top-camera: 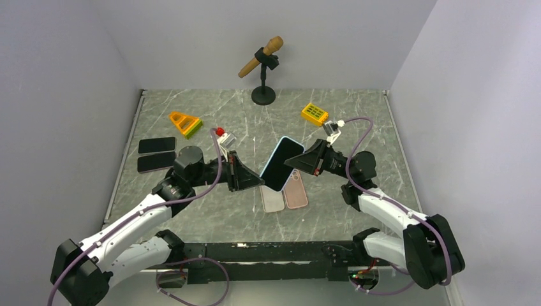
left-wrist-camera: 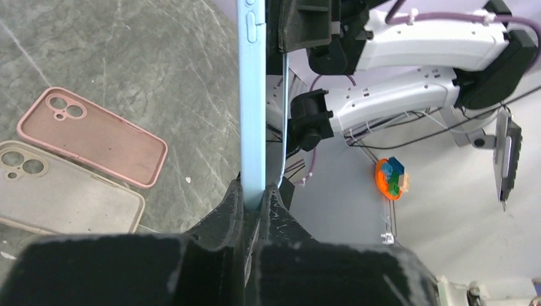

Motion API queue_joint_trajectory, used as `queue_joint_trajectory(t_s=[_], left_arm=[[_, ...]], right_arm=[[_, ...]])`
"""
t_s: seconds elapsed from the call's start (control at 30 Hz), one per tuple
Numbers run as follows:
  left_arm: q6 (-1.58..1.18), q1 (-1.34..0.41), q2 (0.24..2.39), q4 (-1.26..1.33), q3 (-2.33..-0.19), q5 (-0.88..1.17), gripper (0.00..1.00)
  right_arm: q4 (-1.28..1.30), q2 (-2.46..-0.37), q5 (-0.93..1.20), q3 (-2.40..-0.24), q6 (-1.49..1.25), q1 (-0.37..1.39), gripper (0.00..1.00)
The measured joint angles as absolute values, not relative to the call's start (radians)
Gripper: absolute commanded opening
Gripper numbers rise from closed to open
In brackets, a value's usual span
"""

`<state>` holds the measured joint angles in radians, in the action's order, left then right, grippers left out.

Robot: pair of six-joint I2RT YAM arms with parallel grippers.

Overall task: Take the phone out of the phone case
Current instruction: Remove the phone case from the phone.

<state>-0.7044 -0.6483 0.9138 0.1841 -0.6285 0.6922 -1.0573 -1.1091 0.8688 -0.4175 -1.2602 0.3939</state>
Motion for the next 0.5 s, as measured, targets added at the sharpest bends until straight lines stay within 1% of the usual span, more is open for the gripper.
queue_joint_trajectory(t_s=[0.1,0.23,0.4,0.5], left_arm=[[-0.696,-0.639,0.929,0.205,-0.630,0.748,0.00],[-0.650,-0.622,0.992,0.221,-0.657,0.926,0.00],[-0.507,-0.621,1.005,0.155,-0.722,1.096,0.00],[-0.400,-0.628,0.978,0.095,-0.768,1.143,0.00]], right_arm=[[-1.099,-1.126,0.891,-0.418,-1.267,0.393,0.00],[-1.170,-1.155,0.960,-0.426,-1.316,0.388,0.00],[-1.316,-1.209,1.040,-0.470,-1.425,0.411,0.00],[-1.433,-1.262,1.050,-0.506,-1.536,0.437,0.00]])
